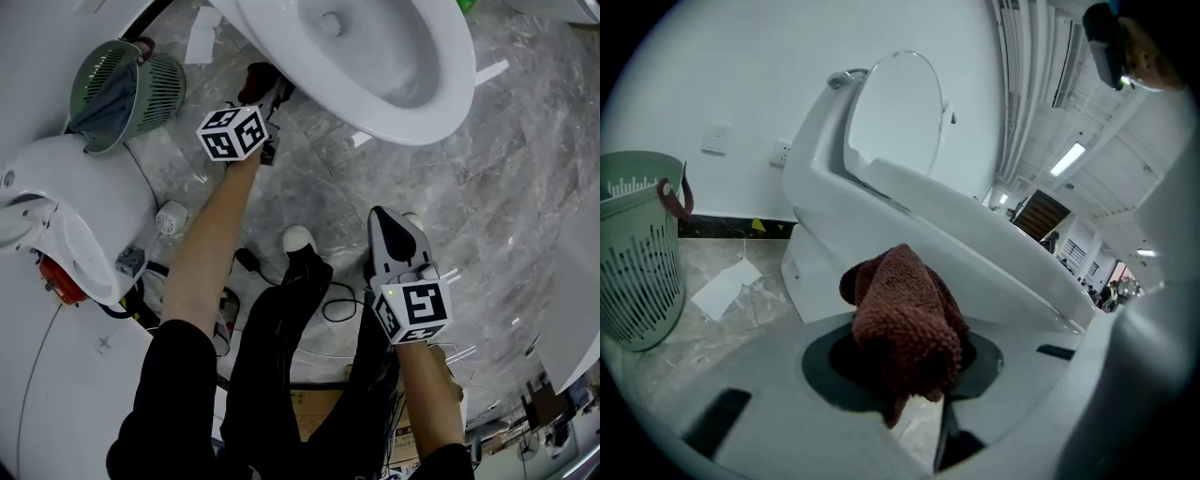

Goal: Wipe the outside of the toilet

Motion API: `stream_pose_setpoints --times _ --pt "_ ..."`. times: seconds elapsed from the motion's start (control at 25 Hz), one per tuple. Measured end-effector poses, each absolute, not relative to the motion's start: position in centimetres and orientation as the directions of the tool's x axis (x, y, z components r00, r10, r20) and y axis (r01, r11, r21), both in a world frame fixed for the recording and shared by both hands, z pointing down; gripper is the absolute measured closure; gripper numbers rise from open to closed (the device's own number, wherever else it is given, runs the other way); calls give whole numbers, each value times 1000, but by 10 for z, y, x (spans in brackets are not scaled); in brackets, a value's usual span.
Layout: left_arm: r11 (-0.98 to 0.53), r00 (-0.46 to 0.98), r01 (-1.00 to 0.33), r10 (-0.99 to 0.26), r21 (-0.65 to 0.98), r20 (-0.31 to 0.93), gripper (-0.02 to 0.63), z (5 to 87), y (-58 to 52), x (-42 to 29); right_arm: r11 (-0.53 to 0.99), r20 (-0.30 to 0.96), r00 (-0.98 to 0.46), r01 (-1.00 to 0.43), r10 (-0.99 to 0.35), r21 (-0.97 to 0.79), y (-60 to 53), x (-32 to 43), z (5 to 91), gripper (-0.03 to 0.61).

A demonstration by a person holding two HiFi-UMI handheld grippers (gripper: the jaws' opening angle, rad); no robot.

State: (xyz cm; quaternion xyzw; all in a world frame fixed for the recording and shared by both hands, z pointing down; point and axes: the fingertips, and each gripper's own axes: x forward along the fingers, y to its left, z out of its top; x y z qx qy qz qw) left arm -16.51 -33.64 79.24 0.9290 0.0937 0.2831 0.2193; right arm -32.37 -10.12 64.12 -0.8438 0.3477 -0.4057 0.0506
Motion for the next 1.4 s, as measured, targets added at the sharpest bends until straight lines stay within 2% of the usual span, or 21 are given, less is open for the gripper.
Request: stream_pose_setpoints --times 0.44,1.04,1.4 --pt "-908 786 103 324 405 527 506 790 -266 -200 -769 639 452 -507 -622 -390 -58 -336 642 575" --pt "-908 749 81 328 412 575 506 787 -158 -231 -775 642 459 -500 -615 -386 27 -334 626 575" --pt "-922 740 37 284 384 609 505 785 -104 -236 -765 628 461 -515 -627 -386 70 -315 609 575"
